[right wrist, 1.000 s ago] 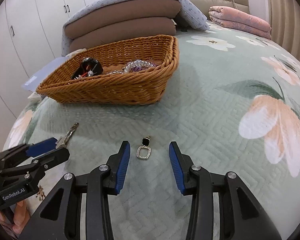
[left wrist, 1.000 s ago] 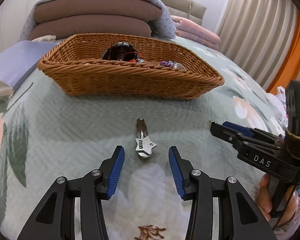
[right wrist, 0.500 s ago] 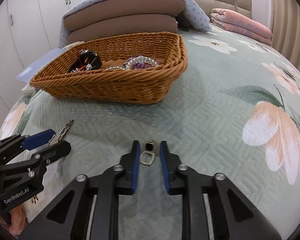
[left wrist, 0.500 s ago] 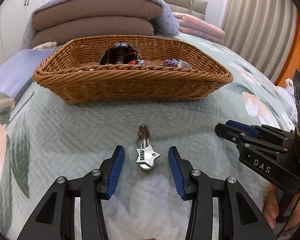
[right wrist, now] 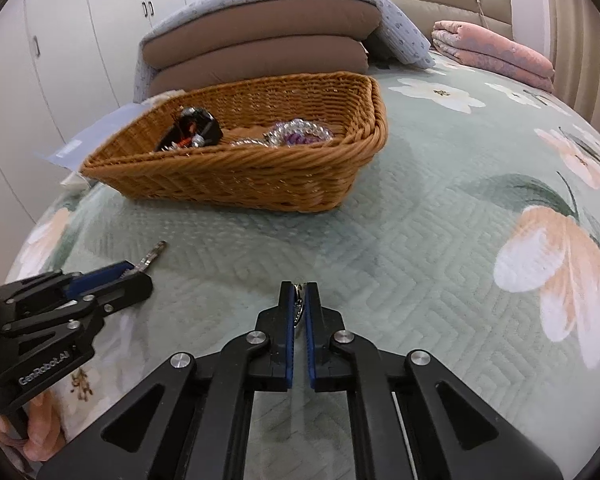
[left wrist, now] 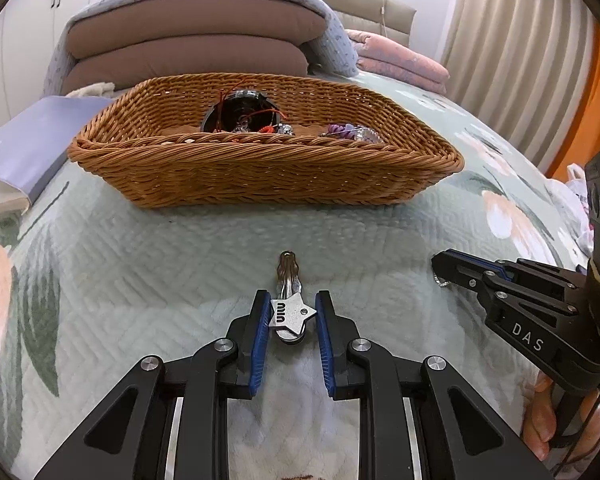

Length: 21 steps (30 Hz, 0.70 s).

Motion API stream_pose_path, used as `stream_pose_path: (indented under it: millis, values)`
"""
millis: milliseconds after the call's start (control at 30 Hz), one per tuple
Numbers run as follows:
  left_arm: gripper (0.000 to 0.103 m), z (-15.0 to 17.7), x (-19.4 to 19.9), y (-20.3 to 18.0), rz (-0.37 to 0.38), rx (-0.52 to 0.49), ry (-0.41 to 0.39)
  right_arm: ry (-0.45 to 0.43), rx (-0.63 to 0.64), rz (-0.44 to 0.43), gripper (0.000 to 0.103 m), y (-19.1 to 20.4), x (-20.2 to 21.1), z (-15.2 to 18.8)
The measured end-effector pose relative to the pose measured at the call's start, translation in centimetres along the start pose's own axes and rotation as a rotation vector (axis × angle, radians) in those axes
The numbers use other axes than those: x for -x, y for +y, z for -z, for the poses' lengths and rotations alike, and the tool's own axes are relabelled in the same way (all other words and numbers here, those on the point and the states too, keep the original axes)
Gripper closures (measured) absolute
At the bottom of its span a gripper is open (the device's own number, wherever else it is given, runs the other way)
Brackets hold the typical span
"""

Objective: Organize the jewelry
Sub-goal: 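Carry the star keychain and black pendant into the basket and release both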

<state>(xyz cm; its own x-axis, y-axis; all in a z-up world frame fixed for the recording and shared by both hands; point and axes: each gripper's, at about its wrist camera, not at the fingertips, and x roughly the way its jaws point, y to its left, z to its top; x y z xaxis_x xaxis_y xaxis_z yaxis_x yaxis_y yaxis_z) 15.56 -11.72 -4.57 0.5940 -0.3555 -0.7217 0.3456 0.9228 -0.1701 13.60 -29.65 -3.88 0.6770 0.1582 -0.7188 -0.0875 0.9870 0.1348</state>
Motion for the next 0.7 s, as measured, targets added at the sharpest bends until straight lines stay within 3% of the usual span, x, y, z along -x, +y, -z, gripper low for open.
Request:
stream_pose_path:
  millis: [433,700]
  values:
    - [0.08,0.1,1.0,0.6,0.034,0.024,-0.04,-0.124,-0.151,-0.173,0.097,-2.8,2.8,-0.3]
    - [0.08,0.3,1.8,0.4,0.029,0.013,-0.072,-0.155,-0.148,-0.177,0.097,-2.6,3.5,-0.3]
